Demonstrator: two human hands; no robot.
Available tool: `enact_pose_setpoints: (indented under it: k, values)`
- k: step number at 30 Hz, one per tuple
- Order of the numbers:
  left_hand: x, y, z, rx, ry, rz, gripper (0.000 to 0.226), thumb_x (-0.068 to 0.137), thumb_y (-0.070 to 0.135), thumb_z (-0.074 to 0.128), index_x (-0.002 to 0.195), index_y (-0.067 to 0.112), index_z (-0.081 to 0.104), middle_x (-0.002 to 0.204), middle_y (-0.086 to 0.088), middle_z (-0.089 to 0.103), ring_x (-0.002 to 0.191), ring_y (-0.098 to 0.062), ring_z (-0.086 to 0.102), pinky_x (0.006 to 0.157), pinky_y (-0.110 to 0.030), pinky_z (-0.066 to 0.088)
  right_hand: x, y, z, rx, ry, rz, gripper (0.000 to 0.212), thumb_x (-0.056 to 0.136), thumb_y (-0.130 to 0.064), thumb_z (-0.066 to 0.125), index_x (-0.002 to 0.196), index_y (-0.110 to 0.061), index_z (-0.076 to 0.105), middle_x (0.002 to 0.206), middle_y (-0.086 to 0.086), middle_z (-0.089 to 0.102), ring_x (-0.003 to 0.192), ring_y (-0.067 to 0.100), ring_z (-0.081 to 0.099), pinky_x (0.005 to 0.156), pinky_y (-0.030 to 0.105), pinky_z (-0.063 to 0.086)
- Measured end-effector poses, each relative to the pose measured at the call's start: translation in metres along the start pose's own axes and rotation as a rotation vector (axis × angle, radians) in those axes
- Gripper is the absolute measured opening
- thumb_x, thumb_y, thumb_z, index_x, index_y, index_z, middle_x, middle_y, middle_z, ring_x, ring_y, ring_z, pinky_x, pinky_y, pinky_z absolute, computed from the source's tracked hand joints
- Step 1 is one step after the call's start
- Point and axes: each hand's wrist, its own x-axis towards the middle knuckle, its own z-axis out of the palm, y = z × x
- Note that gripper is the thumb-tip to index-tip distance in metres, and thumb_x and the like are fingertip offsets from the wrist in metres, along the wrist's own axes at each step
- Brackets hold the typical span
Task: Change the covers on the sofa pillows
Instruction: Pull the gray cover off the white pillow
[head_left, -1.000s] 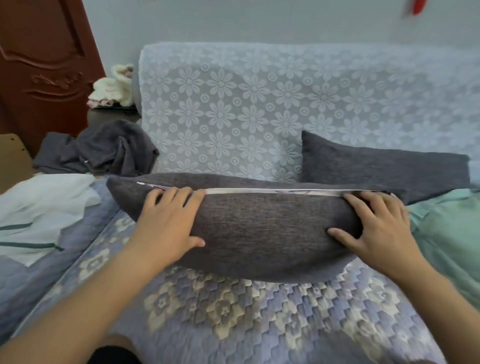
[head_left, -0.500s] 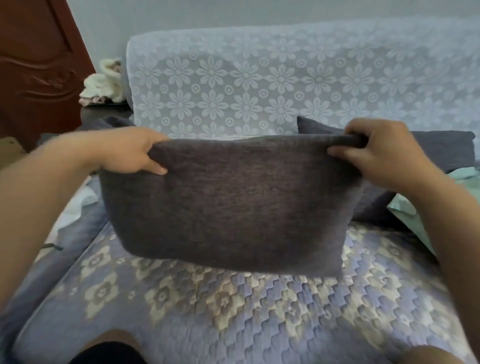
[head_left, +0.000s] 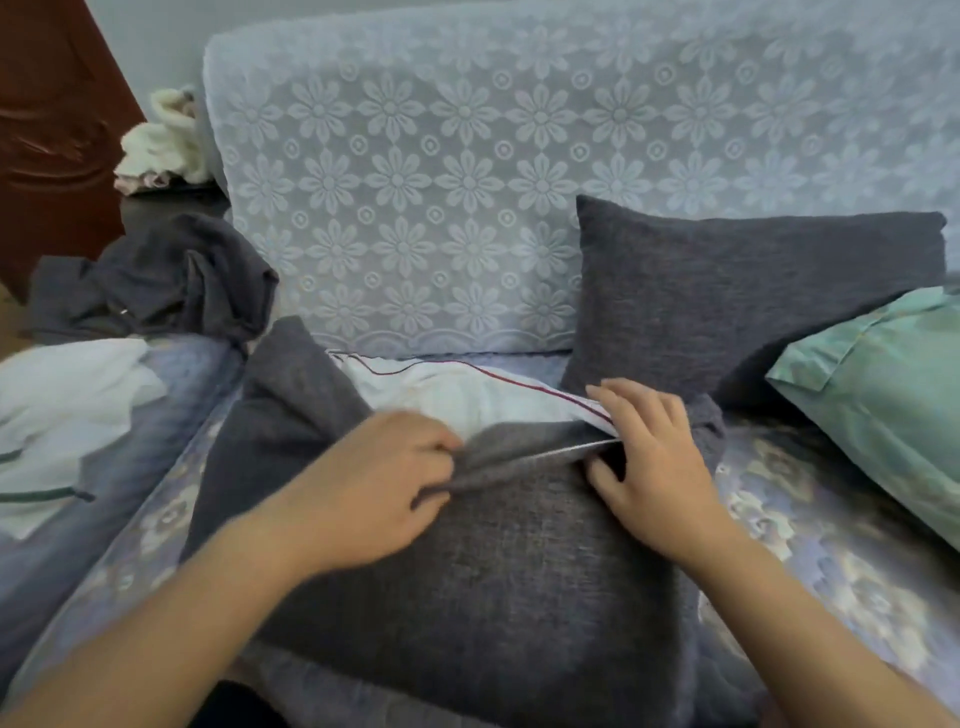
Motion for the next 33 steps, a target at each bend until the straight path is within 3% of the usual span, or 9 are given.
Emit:
enact_pose_setpoints:
  k: [4,7,12,17,21,25,29,31,33]
  values:
    - [-0.030,0.038,0.021,-0.058,-0.012,-0.220,0.034,0.079,0.051,0.074,0.096,0.037,0.048,0.087,0.020,0.053,0.077,-0.010,0.052,0.068,-0.021,0.040,-0.017,-0.010,0.005,-0.086,0.027,-0.081,0.050,0.082,-0.027,0.058,0.131,-0.019,0.063,0.142,0.004,0.052,0.128,0.033,0.045,0.102,0.050,0.040]
    - [-0.029,0.054,0.036,0.103,-0.014,-0.318,0.064,0.075,0.050,0.080,0.129,0.032,0.050,0.097,0.012,0.059,0.084,-0.015,0.059,0.082,-0.032,0.049,-0.029,-0.017,0.016,-0.102,0.192,-0.133,0.034,0.081,-0.007,0.065,0.114,-0.010,0.072,0.139,0.016,0.055,0.128,0.041,0.047,0.109,0.051,0.034]
    - [-0.030,0.064,0.045,0.196,0.014,-0.267,0.053,0.075,0.036,0.081,0.121,0.025,0.056,0.097,0.008,0.056,0.089,-0.020,0.058,0.086,-0.040,0.048,-0.034,-0.025,0.007,-0.076,0.268,-0.261,0.016,0.082,-0.004,0.064,0.096,-0.006,0.073,0.115,0.006,0.068,0.115,0.029,0.058,0.108,0.051,0.035]
    - [-0.023,0.044,0.042,0.167,-0.034,-0.384,0.053,0.071,0.054,0.079,0.114,0.033,0.055,0.102,0.012,0.056,0.097,-0.015,0.058,0.090,-0.034,0.046,-0.044,-0.037,-0.019,-0.083,-0.045,-0.292,0.019,0.091,-0.032,0.054,0.083,-0.016,0.060,0.072,-0.004,0.056,0.066,0.022,0.051,0.072,0.038,0.047]
    - [-0.002,0.041,0.039,0.174,-0.179,-0.407,0.051,0.080,0.059,0.071,0.120,0.031,0.057,0.105,0.009,0.062,0.099,-0.019,0.062,0.085,-0.036,0.046,-0.027,-0.029,-0.041,-0.322,-0.447,0.009,0.043,0.082,-0.073,0.048,0.094,-0.032,0.053,0.087,-0.010,0.061,0.084,0.018,0.063,0.069,0.035,0.048]
    - [0.008,0.036,0.030,0.137,-0.288,-0.488,0.042,0.090,0.061,0.052,0.124,0.035,0.053,0.121,0.008,0.063,0.109,-0.022,0.063,0.082,-0.037,0.048,-0.029,-0.029,-0.055,-0.335,-0.493,-0.137,0.040,0.074,-0.072,0.053,0.069,-0.033,0.050,0.071,-0.009,0.054,0.077,0.014,0.059,0.070,0.030,0.039]
    - [-0.007,0.045,0.025,0.055,-0.532,-0.469,0.087,0.090,0.069,0.046,0.159,0.035,0.007,0.160,0.007,0.031,0.132,-0.025,0.050,0.099,-0.039,0.044,-0.041,-0.029,-0.068,-0.410,-0.672,0.031,0.061,0.072,-0.086,0.021,0.073,-0.032,0.049,0.072,-0.010,0.056,0.097,0.007,0.060,0.120,0.041,0.013]
    - [-0.017,0.058,0.019,-0.004,-0.656,-0.441,0.108,0.083,0.079,0.048,0.157,0.034,-0.018,0.169,0.006,0.003,0.145,-0.025,0.035,0.113,-0.038,0.036,-0.037,-0.019,-0.067,-0.352,-0.565,0.227,0.060,0.083,-0.078,0.021,0.077,-0.030,0.057,0.078,-0.007,0.066,0.099,0.010,0.065,0.122,0.046,0.012]
    - [-0.024,0.068,0.015,-0.081,-0.736,-0.441,0.113,0.077,0.091,0.040,0.152,0.041,-0.028,0.168,0.008,-0.015,0.154,-0.022,0.017,0.121,-0.037,0.025,-0.032,-0.004,-0.059,-0.173,-0.240,0.423,0.046,0.095,-0.056,0.039,0.072,-0.021,0.058,0.076,0.002,0.069,0.089,0.031,0.066,0.102,0.046,0.040]
